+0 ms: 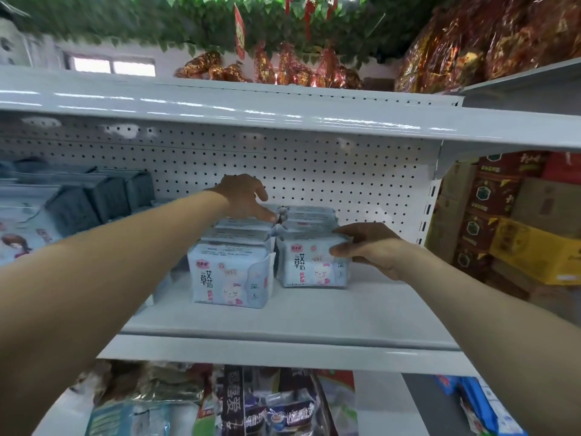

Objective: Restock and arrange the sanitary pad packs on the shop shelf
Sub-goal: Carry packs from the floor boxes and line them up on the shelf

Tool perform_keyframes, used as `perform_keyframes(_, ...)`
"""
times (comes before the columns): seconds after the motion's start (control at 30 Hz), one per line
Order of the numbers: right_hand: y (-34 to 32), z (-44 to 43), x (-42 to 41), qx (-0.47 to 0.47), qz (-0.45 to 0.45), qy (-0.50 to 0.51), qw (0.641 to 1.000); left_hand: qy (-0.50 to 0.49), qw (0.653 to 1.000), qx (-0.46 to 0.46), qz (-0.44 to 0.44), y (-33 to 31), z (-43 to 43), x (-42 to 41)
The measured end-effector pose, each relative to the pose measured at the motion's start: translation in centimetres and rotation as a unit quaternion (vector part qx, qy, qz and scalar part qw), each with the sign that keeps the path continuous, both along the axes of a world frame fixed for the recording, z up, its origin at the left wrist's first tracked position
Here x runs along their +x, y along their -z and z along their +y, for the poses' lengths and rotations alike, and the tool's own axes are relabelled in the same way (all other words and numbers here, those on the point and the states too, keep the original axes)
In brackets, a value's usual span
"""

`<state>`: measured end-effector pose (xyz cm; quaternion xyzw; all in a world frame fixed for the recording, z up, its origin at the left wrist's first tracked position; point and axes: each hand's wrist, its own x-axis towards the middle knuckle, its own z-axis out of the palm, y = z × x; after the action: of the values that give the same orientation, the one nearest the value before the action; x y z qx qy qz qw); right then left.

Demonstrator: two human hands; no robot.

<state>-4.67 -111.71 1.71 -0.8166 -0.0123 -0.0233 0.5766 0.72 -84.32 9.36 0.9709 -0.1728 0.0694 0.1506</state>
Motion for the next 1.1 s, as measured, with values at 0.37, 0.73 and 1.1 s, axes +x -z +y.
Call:
perform_keyframes(0.37,-0.1,1.4,0.0,-0.208,-0.077,0.055,0.974,-0.051,0.998,-0.015,0.026,-0.1,13.0,-5.1)
perform_keyframes(0.73,0.0,2.0,0.1,-0.186,-0.058,0.096,0.976,-0.065,0.983,0.048,0.165,1.8,20.9,-8.5)
perform_keyframes(1.1,0.5,2.3,-0.4,-0.177,-0.073,0.096,0.977,-0.090,0.984,0.128,0.087,3.1,20.5,-8.8)
